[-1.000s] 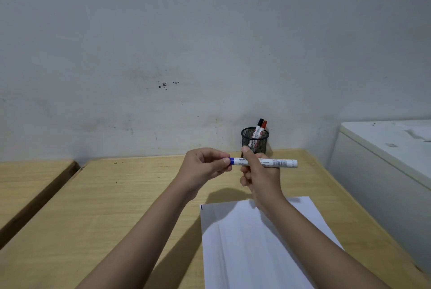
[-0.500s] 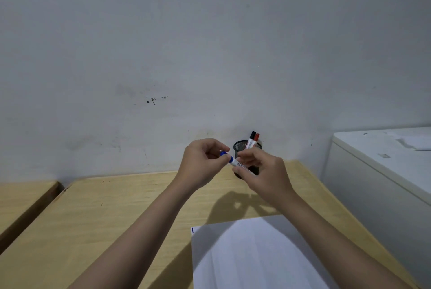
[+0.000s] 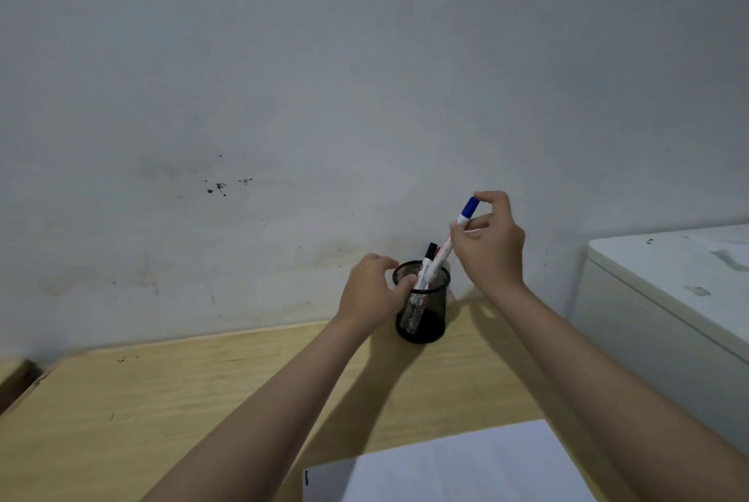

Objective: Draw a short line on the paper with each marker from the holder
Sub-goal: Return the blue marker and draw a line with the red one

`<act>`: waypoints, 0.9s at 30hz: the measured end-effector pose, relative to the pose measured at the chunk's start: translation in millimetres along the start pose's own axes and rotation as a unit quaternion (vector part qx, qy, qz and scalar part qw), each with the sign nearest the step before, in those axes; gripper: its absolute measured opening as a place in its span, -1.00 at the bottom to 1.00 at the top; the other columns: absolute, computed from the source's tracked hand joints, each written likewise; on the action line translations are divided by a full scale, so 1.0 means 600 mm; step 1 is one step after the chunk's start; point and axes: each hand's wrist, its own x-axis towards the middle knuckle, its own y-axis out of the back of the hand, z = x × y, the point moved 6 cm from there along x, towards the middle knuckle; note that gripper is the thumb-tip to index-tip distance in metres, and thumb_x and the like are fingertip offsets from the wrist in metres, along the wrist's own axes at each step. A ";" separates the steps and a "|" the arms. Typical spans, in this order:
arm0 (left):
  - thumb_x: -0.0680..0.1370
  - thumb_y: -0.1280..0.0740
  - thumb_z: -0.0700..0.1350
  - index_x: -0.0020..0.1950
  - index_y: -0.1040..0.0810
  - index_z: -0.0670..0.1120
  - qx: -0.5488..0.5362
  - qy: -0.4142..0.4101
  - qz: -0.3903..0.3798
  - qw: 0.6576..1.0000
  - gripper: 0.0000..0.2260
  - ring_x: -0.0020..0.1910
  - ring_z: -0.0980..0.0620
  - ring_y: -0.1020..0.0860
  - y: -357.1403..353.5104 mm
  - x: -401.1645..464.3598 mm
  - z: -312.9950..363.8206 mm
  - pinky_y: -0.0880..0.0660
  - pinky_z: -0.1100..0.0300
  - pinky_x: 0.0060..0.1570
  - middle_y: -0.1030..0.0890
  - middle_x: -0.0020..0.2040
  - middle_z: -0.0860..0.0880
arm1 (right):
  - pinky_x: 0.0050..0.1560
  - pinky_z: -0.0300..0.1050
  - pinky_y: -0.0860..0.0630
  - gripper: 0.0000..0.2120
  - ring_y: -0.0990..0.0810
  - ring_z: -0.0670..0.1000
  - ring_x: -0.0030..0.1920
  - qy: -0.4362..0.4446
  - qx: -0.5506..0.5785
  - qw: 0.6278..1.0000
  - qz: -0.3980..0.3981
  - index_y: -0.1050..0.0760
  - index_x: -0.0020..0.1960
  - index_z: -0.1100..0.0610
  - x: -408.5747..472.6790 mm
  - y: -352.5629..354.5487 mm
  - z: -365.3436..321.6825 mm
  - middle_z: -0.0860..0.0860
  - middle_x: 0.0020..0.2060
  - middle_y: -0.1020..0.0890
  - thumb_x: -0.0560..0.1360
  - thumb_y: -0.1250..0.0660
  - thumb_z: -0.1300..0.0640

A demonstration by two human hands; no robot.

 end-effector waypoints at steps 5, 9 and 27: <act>0.47 -0.31 0.12 0.01 -0.55 -0.20 0.050 -0.007 -0.012 0.999 -0.62 0.08 -0.10 -0.50 -0.043 0.008 -0.014 -0.51 -0.03 0.00 -0.53 0.07 -0.11 | -0.32 -0.01 -0.51 -0.77 -0.60 0.16 -0.30 -0.067 -0.144 0.982 -0.106 -0.40 -0.02 0.15 -0.005 -0.061 0.074 0.16 -0.29 -0.61 0.38 -0.38 0.21; 0.43 -0.38 0.12 0.03 -0.56 -0.17 0.002 -0.002 0.011 1.000 -0.62 0.06 -0.05 -0.51 -0.043 0.010 -0.022 -0.50 0.03 0.00 -0.54 0.05 -0.09 | -0.28 -0.07 -0.43 -0.78 -0.58 0.17 -0.13 -0.062 -0.209 0.970 -0.104 -0.42 0.01 0.20 0.001 -0.073 0.092 0.16 -0.13 -0.59 0.44 -0.34 0.11; 0.47 -0.32 0.13 0.16 -0.38 -0.07 -0.139 0.028 0.010 0.990 -0.61 0.02 0.06 -0.49 -0.026 -0.036 -0.008 -0.47 0.19 -0.03 -0.49 0.08 0.01 | -0.21 0.04 -0.59 -0.91 -0.61 -0.01 -0.31 0.079 -0.123 0.973 -0.177 -0.53 -0.24 0.12 -0.021 -0.057 -0.026 0.03 -0.36 -0.63 0.32 -0.44 0.20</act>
